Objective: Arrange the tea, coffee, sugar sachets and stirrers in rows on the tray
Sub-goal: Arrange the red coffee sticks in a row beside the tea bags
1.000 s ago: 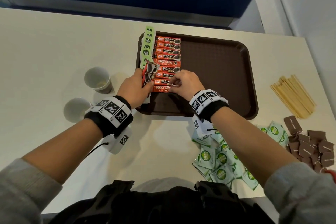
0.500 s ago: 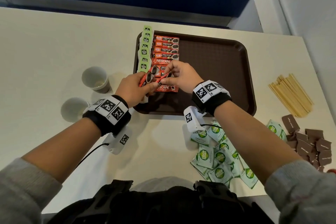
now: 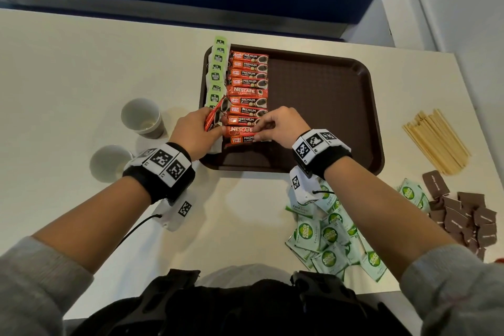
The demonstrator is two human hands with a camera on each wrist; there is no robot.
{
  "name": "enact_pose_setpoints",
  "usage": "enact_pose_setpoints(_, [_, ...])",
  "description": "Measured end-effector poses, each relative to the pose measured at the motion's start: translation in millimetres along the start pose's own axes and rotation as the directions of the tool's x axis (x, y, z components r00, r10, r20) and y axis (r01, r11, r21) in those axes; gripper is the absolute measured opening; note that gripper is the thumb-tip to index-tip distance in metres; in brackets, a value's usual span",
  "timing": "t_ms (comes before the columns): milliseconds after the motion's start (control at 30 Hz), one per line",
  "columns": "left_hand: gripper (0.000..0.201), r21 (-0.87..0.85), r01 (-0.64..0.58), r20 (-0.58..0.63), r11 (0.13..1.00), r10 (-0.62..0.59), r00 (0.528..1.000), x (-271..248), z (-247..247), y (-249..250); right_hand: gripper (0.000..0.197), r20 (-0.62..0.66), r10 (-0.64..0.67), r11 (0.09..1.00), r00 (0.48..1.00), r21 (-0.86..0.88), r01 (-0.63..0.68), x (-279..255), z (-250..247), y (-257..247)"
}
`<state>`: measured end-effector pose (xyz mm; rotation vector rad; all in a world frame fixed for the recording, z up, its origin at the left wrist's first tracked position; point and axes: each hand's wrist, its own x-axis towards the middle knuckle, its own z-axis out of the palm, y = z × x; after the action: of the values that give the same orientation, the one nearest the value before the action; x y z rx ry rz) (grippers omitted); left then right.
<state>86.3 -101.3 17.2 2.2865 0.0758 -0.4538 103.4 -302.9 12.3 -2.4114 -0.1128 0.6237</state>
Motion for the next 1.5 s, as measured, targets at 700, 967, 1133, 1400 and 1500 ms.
enact_pose_setpoints(700, [0.040,-0.011,0.017,0.018,1.000,-0.017,1.000,-2,-1,2,0.027,-0.077,-0.023,0.975,0.997,-0.220,0.005,9,18,4])
enact_pose_setpoints(967, [0.039,0.001,0.005,0.010,1.000,-0.005,1.000,-1,-1,1,0.024,-0.065,-0.139,0.940,0.988,-0.321,0.111,15,20,-2])
enact_pose_setpoints(1133, [0.038,0.012,0.002,0.002,1.000,-0.002,1.000,-1,-1,-1,0.016,-0.085,-0.115,0.939,0.990,-0.334,0.080,17,20,-4])
enact_pose_setpoints(1400, [0.038,0.017,0.000,0.003,1.000,0.000,1.000,-2,0,0,0.023,-0.059,-0.108,0.953,0.992,-0.291,0.086,15,18,-4])
enact_pose_setpoints(1500, [0.037,0.014,-0.002,0.000,1.000,0.002,1.000,-2,0,0,0.033,0.042,-0.118,0.938,0.992,-0.323,0.125,14,17,-4])
